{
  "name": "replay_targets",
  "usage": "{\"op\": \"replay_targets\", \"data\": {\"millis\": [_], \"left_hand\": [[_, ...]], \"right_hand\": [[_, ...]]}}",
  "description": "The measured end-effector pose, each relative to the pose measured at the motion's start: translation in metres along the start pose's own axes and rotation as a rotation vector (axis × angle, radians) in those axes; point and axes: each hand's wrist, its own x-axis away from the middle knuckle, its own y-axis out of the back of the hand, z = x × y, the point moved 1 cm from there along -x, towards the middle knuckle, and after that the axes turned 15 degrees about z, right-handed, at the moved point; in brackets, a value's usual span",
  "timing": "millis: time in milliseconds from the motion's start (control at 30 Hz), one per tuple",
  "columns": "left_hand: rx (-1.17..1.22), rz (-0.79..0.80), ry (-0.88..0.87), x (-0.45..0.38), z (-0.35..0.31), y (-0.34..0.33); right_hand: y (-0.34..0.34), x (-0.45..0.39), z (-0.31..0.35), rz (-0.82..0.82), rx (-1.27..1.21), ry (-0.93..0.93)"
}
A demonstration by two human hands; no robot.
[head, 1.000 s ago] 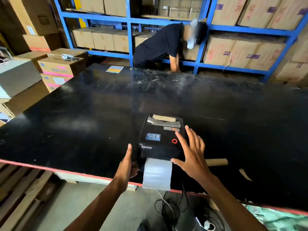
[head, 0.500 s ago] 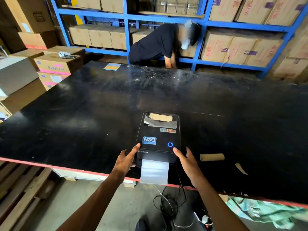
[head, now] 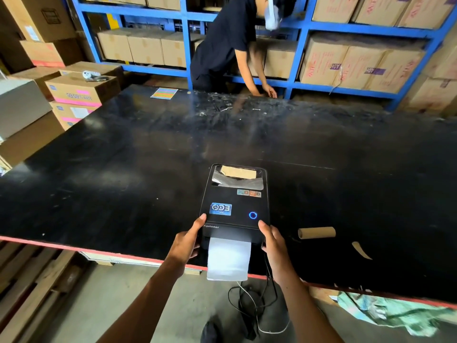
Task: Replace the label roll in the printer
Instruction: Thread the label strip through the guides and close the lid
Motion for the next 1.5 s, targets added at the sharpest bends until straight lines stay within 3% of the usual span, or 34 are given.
{"op": "replay_targets", "data": {"millis": [1500], "left_hand": [[-0.083, 0.017, 0.004, 0.012, -0.014, 0.001]], "right_hand": [[-0.006, 0.02, 0.013, 0.015, 0.035, 0.005]]}}
